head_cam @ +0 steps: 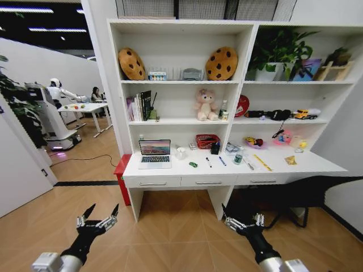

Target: Organize the objects on the table.

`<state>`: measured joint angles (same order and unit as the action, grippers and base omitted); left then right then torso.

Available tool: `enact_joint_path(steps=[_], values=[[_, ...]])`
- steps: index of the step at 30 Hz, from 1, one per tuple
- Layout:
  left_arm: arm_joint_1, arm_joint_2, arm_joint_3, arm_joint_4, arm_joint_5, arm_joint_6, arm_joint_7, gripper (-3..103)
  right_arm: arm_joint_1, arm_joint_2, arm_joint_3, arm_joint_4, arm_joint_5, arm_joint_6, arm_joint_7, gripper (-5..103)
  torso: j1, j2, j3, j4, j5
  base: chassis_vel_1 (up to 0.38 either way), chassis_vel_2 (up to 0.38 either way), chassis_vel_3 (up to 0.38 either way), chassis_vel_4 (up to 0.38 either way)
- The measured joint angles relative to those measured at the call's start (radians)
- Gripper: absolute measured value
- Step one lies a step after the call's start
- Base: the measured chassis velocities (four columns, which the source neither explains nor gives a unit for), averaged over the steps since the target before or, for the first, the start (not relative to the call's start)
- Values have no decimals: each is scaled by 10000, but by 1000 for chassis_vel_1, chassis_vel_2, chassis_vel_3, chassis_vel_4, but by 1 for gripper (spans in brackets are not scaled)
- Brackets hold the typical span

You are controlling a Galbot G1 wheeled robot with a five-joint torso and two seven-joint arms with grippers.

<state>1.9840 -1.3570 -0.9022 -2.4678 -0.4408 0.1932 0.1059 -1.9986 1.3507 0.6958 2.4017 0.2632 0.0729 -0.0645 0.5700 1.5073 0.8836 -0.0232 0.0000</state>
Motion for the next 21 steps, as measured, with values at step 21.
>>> enact_joint_path(steps=[21], values=[[59, -28, -175, -99, -78, -14, 10, 98, 49, -27, 15, -34, 62, 77, -17, 100, 0, 0, 0, 0, 0, 0, 0, 0, 0]])
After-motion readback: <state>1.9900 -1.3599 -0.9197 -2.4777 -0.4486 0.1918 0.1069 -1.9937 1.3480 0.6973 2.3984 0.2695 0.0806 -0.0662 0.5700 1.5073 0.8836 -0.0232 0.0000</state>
